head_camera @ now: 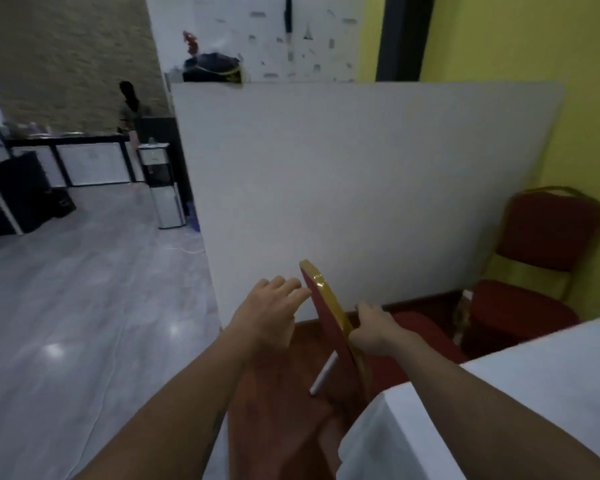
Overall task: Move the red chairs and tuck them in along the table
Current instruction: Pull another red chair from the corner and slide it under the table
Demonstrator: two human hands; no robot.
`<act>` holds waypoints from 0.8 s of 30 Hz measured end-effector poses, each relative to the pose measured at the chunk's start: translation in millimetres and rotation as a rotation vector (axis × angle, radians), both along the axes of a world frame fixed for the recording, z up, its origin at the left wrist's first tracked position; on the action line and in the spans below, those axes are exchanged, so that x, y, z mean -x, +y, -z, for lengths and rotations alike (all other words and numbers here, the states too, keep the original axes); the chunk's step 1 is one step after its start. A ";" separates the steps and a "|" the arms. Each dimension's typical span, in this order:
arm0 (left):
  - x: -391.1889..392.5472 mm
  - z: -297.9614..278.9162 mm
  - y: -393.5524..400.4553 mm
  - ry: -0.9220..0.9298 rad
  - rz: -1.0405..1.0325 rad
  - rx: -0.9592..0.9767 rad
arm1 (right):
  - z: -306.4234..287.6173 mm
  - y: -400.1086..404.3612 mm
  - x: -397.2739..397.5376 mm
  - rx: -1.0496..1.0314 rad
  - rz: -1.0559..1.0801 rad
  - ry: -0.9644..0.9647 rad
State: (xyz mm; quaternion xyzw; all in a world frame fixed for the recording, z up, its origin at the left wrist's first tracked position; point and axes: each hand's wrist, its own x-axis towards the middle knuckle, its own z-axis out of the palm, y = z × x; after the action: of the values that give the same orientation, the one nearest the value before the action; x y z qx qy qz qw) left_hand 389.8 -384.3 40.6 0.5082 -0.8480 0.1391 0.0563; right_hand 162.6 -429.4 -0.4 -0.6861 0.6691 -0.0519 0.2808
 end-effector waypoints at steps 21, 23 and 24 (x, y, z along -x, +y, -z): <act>85.1 62.2 -293.1 -0.226 0.318 -0.354 | 30.0 -130.0 -0.2 -0.140 0.117 0.031; 97.6 63.6 -310.3 -0.218 0.383 -0.357 | 30.9 -141.7 8.8 -0.139 0.203 0.036; 105.3 64.0 -317.5 -0.201 0.419 -0.355 | 32.5 -147.2 14.5 -0.141 0.252 0.033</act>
State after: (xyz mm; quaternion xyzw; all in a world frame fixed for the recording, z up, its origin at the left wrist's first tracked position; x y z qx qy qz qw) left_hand 284.5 -701.8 -23.4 0.3074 -0.9470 0.0236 -0.0904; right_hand 148.1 -576.6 -32.9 -0.5761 0.7564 -0.0285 0.3086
